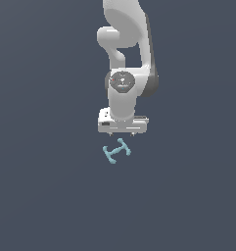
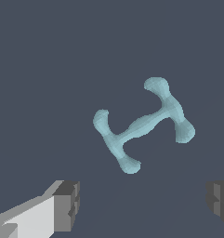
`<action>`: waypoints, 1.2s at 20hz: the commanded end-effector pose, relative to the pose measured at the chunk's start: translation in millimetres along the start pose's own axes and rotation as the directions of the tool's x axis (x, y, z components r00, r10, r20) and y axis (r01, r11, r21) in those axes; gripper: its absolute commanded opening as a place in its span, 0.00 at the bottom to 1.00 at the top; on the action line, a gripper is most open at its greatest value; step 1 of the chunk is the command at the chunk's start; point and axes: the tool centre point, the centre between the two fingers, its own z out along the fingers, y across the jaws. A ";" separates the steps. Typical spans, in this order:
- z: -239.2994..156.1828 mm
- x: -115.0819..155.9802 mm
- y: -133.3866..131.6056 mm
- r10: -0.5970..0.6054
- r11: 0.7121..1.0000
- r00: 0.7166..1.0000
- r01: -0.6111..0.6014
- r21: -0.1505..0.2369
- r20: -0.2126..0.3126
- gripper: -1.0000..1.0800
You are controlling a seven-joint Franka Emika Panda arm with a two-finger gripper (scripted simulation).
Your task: Pick up the object and move it to a goal position.
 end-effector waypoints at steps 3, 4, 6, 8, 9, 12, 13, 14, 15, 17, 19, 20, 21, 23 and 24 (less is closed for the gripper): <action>-0.4 0.6 -0.7 0.002 1.000 1.000 -0.002 0.003 -0.001 0.96; -0.9 1.3 -1.6 0.005 1.000 1.000 -0.005 0.006 -0.003 0.96; -2.5 3.6 -4.5 0.014 1.000 1.000 -0.014 0.017 -0.008 0.96; -4.0 5.9 -7.3 0.024 0.999 1.000 -0.024 0.029 -0.013 0.96; -4.4 6.7 -8.1 0.028 0.999 1.000 -0.027 0.032 -0.014 0.96; -4.6 7.1 -8.5 0.031 0.999 0.999 -0.030 0.034 -0.015 0.96; -4.5 6.8 -8.3 0.029 0.999 0.999 -0.028 0.033 -0.015 0.96; -4.7 6.7 -8.3 0.026 0.999 1.000 -0.025 0.032 -0.014 0.96; -4.8 6.6 -8.3 0.024 0.999 1.000 -0.024 0.032 -0.014 0.96; -4.7 6.7 -8.3 0.026 0.999 1.000 -0.025 0.033 -0.015 0.96; -4.2 7.0 -8.2 0.033 0.999 0.999 -0.033 0.033 -0.015 0.96; -3.8 7.2 -8.1 0.039 0.999 0.999 -0.038 0.033 -0.015 0.96; -3.3 7.4 -7.9 0.046 0.998 0.999 -0.046 0.033 -0.015 0.96; -2.0 7.9 -7.5 0.065 0.997 0.998 -0.064 0.033 -0.015 0.96; -1.2 8.2 -7.2 0.076 0.997 0.997 -0.075 0.033 -0.016 0.96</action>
